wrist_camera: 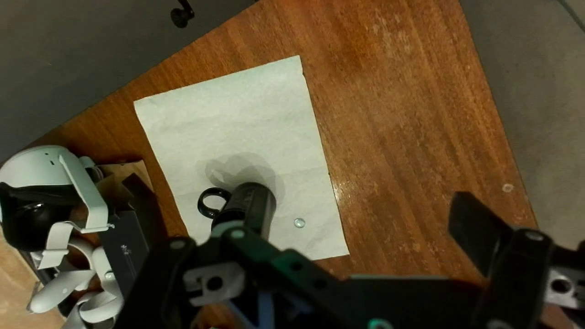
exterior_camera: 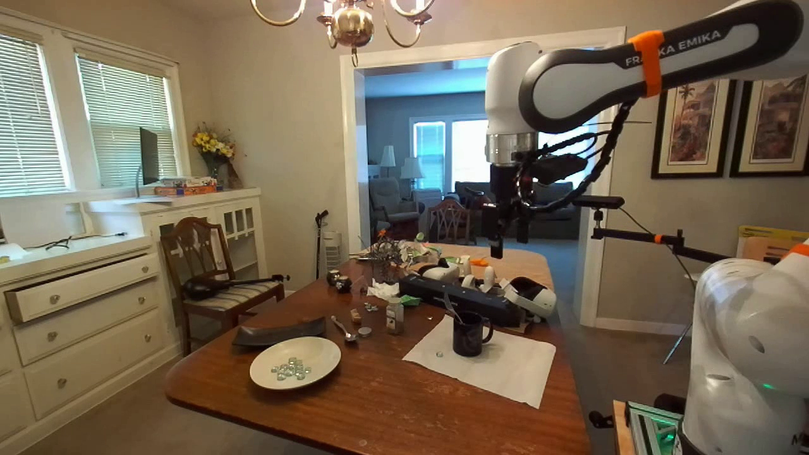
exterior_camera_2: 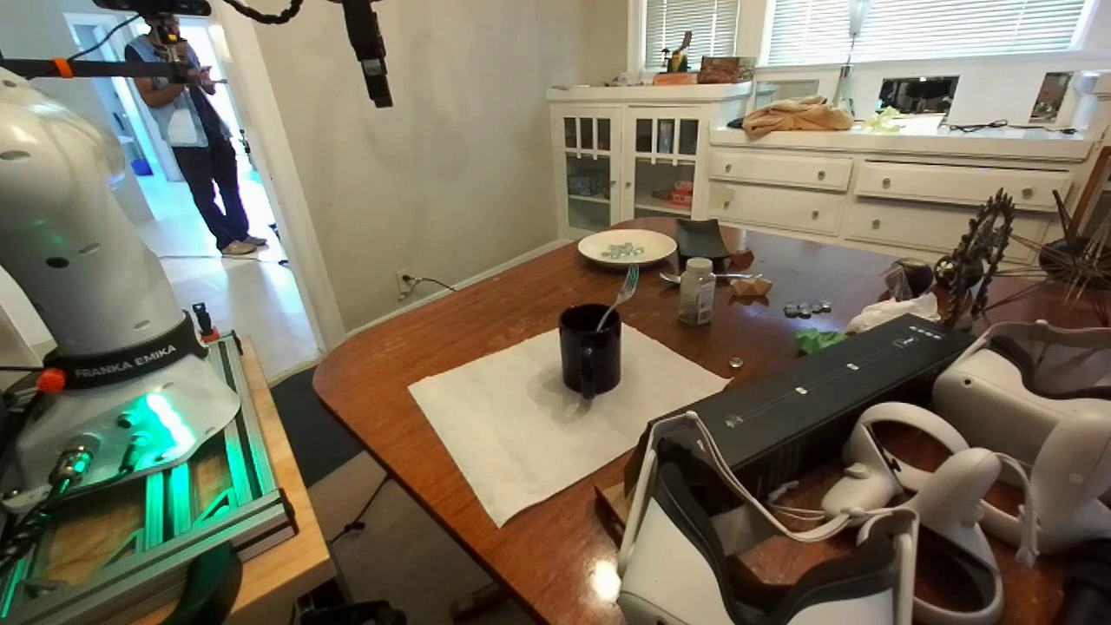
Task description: Pick up the silver lid and put it on the glass container
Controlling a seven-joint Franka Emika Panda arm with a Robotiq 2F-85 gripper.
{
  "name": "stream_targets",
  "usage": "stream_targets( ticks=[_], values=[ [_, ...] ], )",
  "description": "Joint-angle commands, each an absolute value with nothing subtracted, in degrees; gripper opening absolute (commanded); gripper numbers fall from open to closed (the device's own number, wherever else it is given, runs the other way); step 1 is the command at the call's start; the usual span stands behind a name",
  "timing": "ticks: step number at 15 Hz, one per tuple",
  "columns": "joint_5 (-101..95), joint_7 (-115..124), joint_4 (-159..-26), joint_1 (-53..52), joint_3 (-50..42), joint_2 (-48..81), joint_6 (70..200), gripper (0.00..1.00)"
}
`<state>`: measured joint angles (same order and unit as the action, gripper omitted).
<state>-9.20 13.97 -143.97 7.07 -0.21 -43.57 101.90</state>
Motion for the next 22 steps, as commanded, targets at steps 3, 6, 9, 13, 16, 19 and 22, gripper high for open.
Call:
stream_targets(
  ticks=[3, 6, 9, 13, 16, 19, 22],
  values=[
    [-8.85, 13.80, -142.25, 7.62, -0.48, -41.41, 101.78, 1.00],
    [-8.79, 13.84, -142.22, 7.60, -0.41, -41.09, 101.78, 1.00],
    [-8.77, 13.84, -142.22, 7.60, -0.41, -41.09, 101.78, 1.00],
    [-8.77, 13.84, -142.22, 7.60, -0.41, -41.09, 101.78, 1.00],
    [-8.77, 13.84, -142.22, 7.60, -0.41, -41.09, 101.78, 1.00],
    [-9.83, 13.11, -141.06, 7.80, -0.48, -40.14, 101.96, 1.00],
    [-13.41, 9.22, -136.95, 7.98, -1.35, -37.25, 101.89, 1.00]
  ],
)
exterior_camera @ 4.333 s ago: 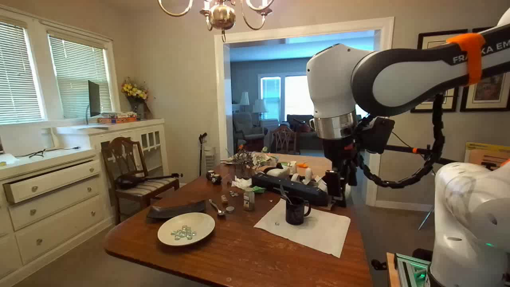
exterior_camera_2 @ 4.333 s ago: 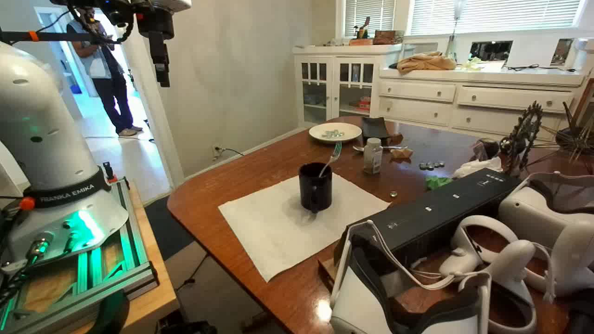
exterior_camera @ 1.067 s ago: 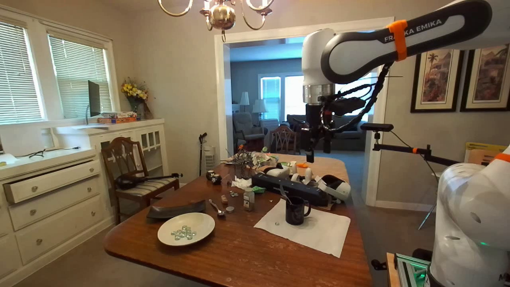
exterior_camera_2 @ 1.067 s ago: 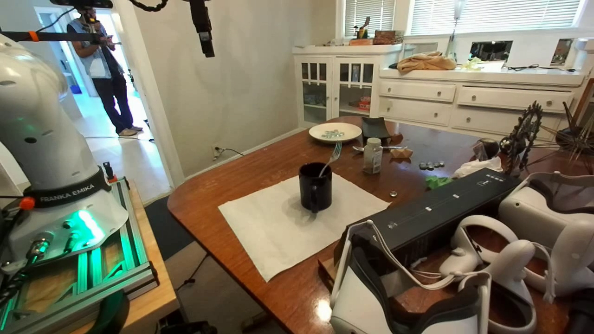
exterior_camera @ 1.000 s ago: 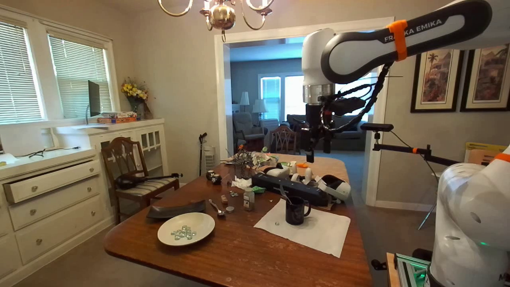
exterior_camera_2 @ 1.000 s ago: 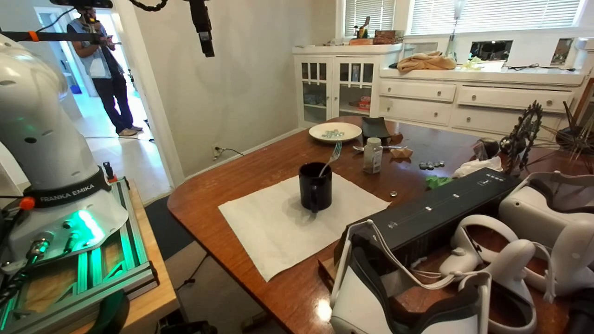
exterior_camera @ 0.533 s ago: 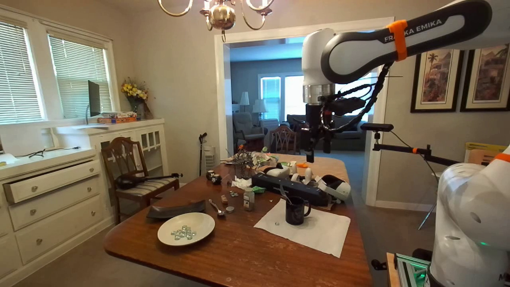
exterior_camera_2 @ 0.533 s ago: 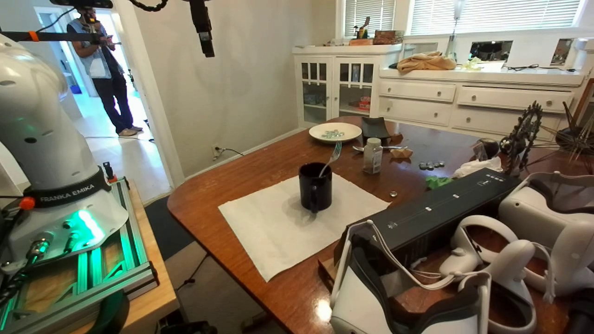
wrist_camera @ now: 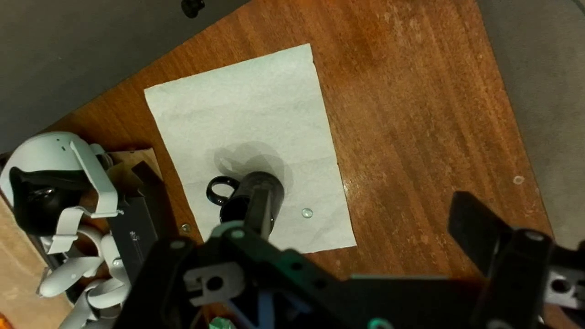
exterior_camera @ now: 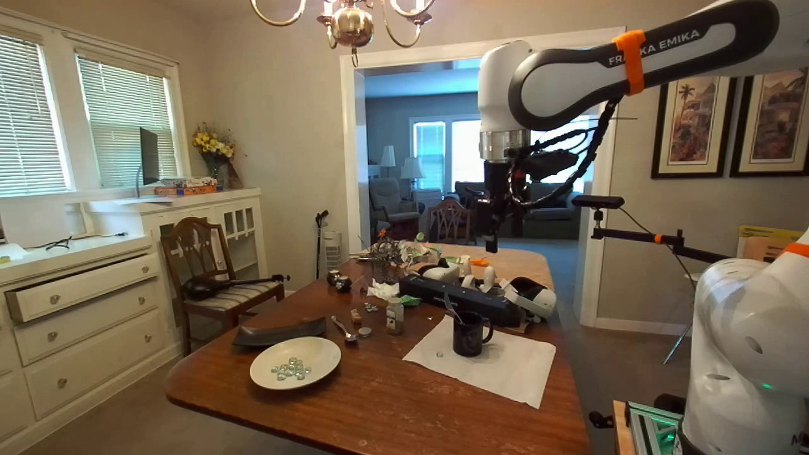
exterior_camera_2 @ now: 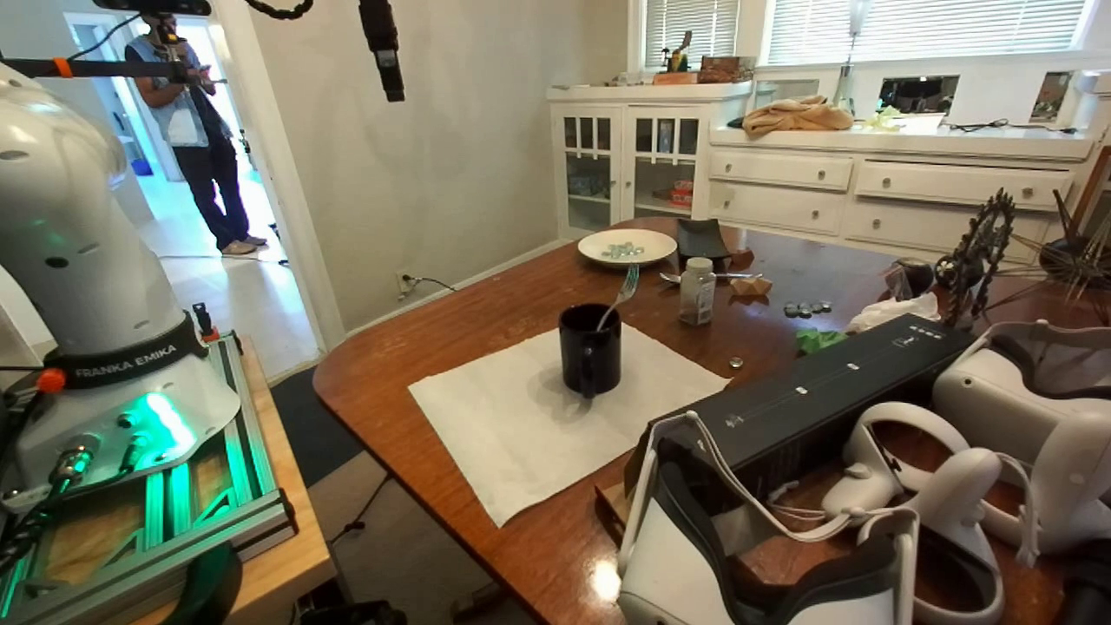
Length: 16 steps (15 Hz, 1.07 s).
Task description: Pick up the silver lid and put it on the glass container
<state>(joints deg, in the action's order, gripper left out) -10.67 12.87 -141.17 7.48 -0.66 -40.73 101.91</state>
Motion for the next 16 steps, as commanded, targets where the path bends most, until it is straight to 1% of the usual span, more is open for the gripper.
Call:
stream_targets(
  ticks=[1, 4, 8, 12, 16],
  values=[
    [-14.93, 7.29, -134.87, 8.07, -1.89, -35.67, 101.90, 1.00],
    [-18.70, 1.29, -128.27, 7.95, -4.02, -30.89, 102.93, 1.00],
    [-19.29, -7.14, -118.38, 7.56, -8.36, -22.60, 107.68, 1.00],
    [-15.20, -14.32, -106.53, 7.26, -12.06, -11.98, 111.51, 1.00],
    [-8.88, -20.53, -93.24, 7.39, -12.50, -0.49, 109.71, 1.00]
  ],
)
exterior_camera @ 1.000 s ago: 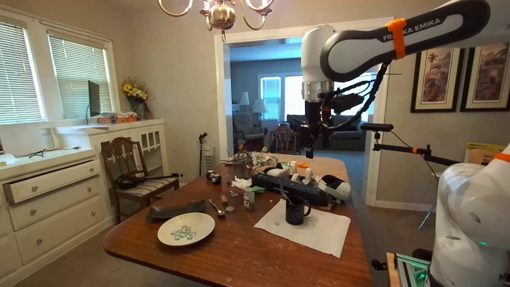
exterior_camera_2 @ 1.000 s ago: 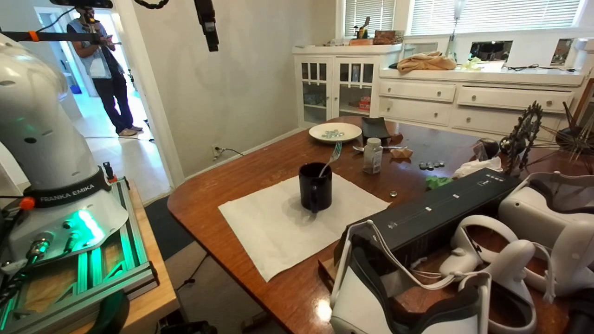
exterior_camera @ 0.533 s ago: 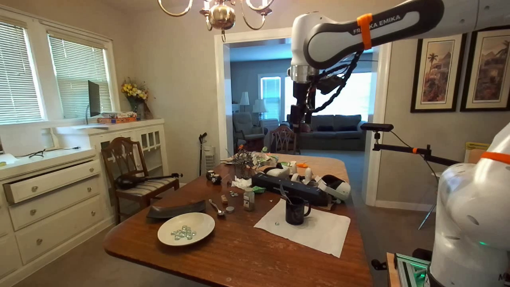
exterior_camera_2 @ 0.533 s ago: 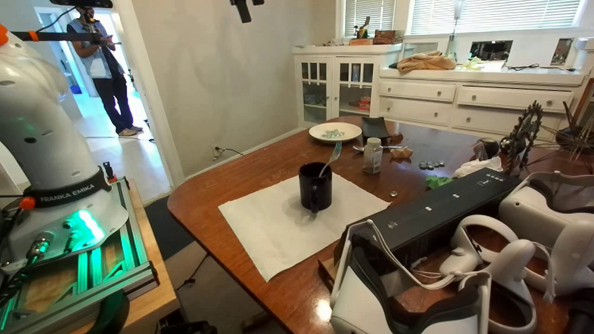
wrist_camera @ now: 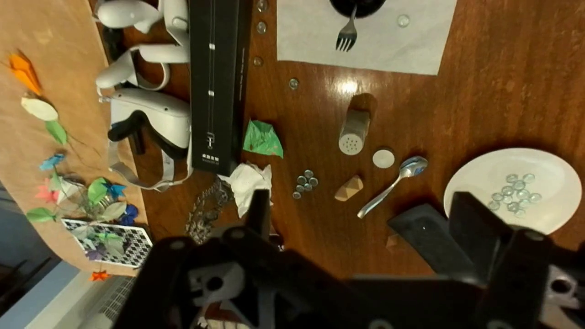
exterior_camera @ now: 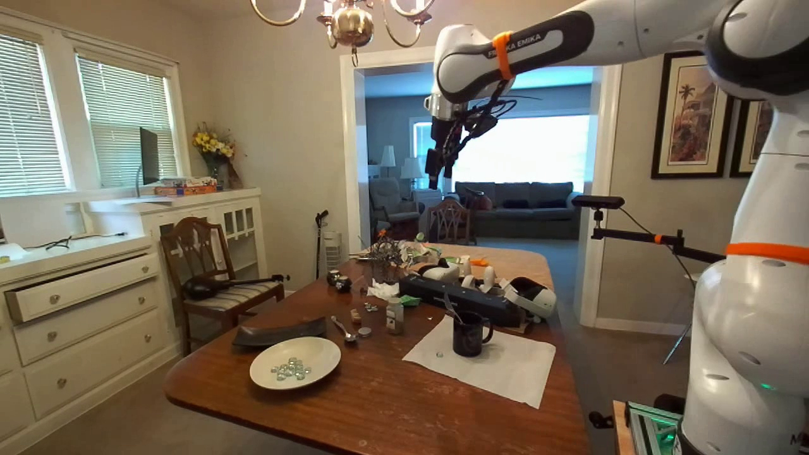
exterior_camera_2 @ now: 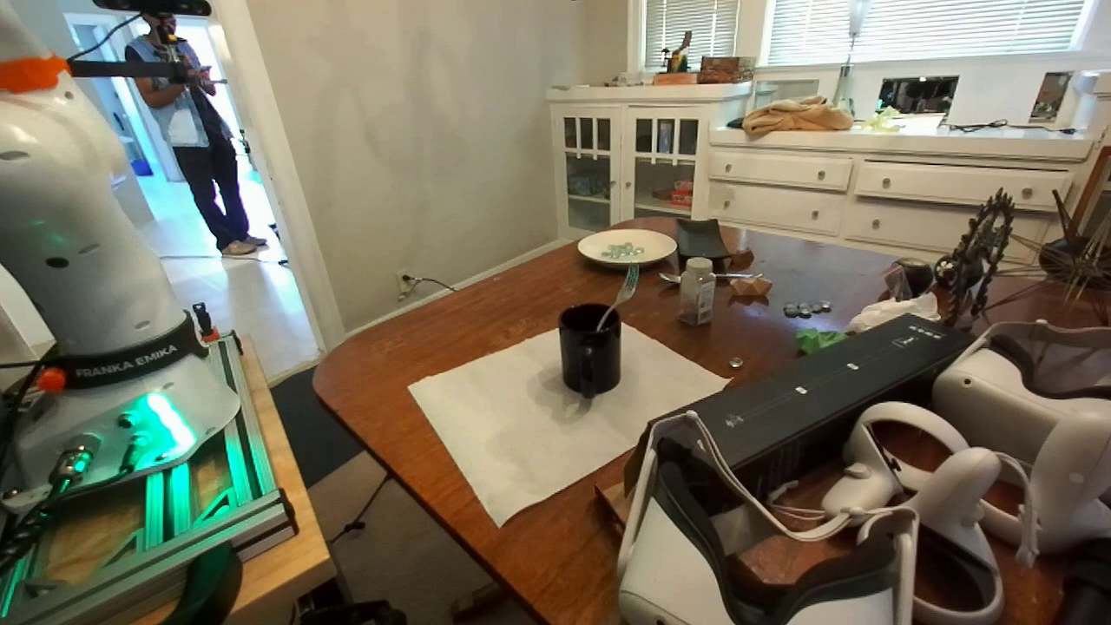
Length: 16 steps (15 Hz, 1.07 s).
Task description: Pick up the silver lid and put it on the glass container
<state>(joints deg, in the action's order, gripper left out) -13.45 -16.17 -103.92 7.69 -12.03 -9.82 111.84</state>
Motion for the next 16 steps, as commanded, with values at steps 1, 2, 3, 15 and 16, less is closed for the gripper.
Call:
stream_targets(
  ticks=[1, 2, 3, 15, 16],
  values=[
    [-7.43, -21.75, -89.83, 7.55, -12.05, 2.69, 108.86, 1.00],
    [-6.29, -23.08, -86.94, 7.77, -11.56, 5.42, 108.61, 1.00],
    [-5.69, -24.24, -83.71, 7.88, -10.83, 8.36, 107.90, 1.00],
    [-7.67, -25.20, -64.31, 9.28, -7.41, 28.06, 101.84, 1.00],
    [-7.67, -25.20, -64.37, 9.28, -7.44, 28.26, 101.98, 1.00]
  ],
)
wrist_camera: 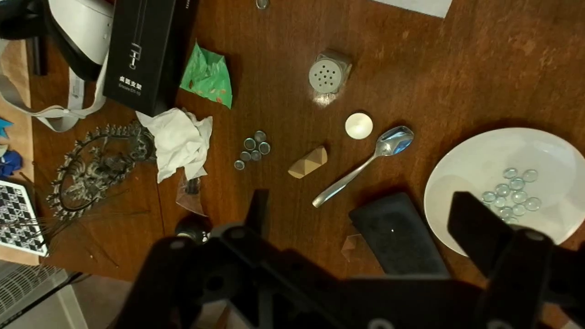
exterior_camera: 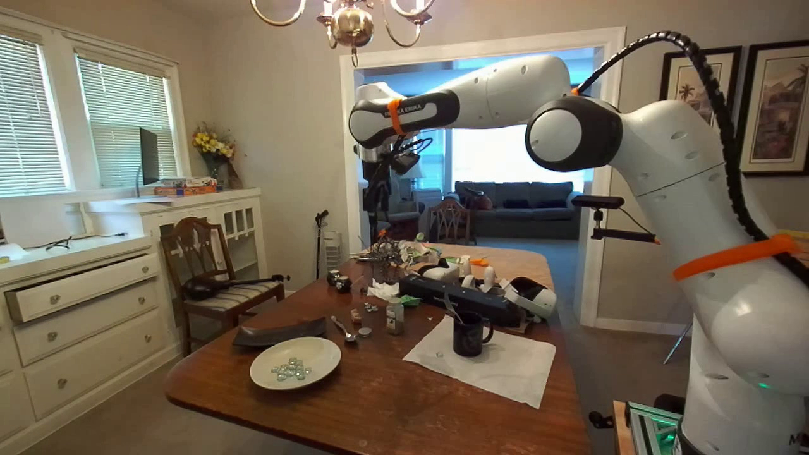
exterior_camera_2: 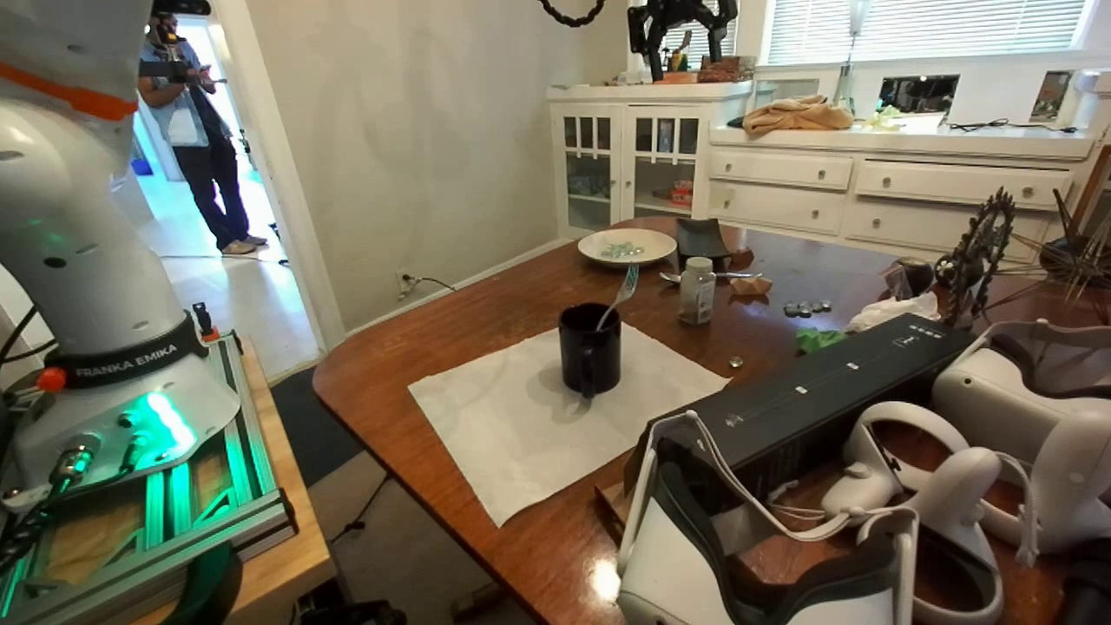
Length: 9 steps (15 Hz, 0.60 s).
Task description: Pick up the silver lid and put it on the glass container
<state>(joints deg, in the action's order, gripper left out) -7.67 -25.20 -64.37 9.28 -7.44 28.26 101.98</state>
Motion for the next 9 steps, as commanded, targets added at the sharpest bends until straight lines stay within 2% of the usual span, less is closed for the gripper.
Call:
stream_targets(
  ticks=[1, 6, 9],
  values=[
    [-7.67, -25.20, -64.38, 9.28, -7.47, 28.15, 101.98, 1.00],
    [-7.60, -25.18, -64.31, 9.29, -7.45, 27.89, 102.07, 1.00],
    [-5.83, -28.32, -60.30, 11.42, -5.17, 33.12, 98.37, 1.00]
  ],
)
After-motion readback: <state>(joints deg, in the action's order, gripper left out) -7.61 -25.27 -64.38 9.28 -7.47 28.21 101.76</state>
